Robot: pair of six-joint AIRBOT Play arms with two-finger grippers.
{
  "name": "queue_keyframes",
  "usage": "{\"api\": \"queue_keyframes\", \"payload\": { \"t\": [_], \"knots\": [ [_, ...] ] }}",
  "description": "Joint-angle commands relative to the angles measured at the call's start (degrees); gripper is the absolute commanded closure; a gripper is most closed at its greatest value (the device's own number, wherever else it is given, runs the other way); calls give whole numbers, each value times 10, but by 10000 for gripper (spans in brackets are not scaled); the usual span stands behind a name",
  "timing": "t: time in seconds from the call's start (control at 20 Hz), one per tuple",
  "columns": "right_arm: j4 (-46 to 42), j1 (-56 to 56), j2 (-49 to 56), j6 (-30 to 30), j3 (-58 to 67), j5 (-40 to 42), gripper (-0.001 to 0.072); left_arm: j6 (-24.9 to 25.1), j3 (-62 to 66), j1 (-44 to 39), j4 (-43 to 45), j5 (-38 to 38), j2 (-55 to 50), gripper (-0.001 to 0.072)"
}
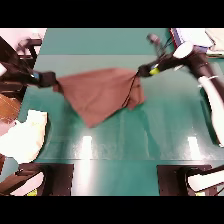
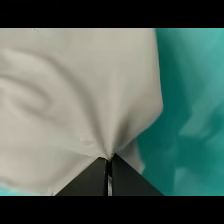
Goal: Fold the shirts.
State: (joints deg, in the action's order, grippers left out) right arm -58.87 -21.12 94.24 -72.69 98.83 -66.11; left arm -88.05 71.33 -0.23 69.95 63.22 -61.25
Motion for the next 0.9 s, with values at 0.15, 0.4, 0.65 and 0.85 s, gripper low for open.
{"api": "queue_keyframes", "payload": {
  "t": [0.15, 0.4, 0.65, 0.85],
  "knots": [
    [-57, 54, -195, 2, 154, -88, 693, 0, 215, 0, -77, -2, 115, 682],
    [-84, 61, -314, -11, 183, -102, 694, 3, 325, 0, -179, 27, 135, 681],
    [-164, 61, -374, -49, 183, -73, 695, 15, 348, 0, -243, 41, 135, 681],
    [-151, 61, -323, -82, 183, -80, 695, 15, 285, 0, -227, 91, 127, 682]
  ]
}}
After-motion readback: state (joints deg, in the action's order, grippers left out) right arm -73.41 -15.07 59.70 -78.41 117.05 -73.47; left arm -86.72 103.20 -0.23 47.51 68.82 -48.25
